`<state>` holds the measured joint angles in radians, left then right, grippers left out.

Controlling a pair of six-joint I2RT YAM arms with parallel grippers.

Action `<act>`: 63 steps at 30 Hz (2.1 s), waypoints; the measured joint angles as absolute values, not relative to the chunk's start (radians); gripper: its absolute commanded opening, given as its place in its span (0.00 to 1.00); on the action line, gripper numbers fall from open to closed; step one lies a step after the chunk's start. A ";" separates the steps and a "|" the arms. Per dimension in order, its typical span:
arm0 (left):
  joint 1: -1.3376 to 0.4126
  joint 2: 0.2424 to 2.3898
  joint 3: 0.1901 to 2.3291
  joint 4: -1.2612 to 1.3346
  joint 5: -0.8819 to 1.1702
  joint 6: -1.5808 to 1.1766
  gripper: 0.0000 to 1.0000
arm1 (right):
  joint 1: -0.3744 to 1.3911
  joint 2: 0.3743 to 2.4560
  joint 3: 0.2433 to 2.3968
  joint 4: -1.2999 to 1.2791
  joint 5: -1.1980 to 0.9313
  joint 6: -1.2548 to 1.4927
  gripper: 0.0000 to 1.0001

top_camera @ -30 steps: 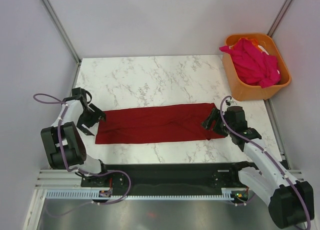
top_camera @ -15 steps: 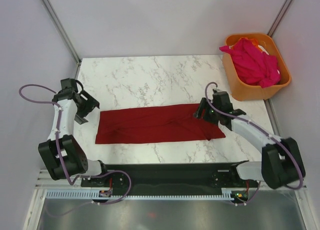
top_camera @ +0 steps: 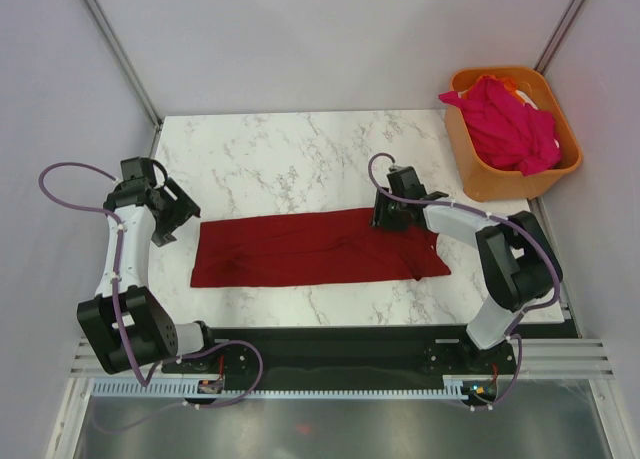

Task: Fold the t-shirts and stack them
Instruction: Fold the tshirt

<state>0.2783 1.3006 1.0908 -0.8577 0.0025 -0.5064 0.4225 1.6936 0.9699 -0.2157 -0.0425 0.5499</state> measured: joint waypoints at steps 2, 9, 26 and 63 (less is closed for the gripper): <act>0.278 1.301 1.091 -0.858 0.002 -0.506 0.83 | 0.429 1.706 0.973 -0.217 -0.038 0.546 0.33; 0.278 1.301 1.091 -0.858 0.002 -0.506 0.83 | 0.467 1.703 0.969 -0.226 -0.025 0.546 0.19; 0.278 1.301 1.091 -0.858 0.002 -0.506 0.83 | 0.576 1.508 0.802 -0.282 0.020 0.586 0.29; 0.230 1.297 1.090 -0.857 0.011 -0.506 0.81 | 0.312 1.637 0.902 -0.419 0.305 0.623 0.37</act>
<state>0.2298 1.2968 1.0904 -0.8574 0.0109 -0.5060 0.3122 1.6371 0.9020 -0.4191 0.3054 0.6231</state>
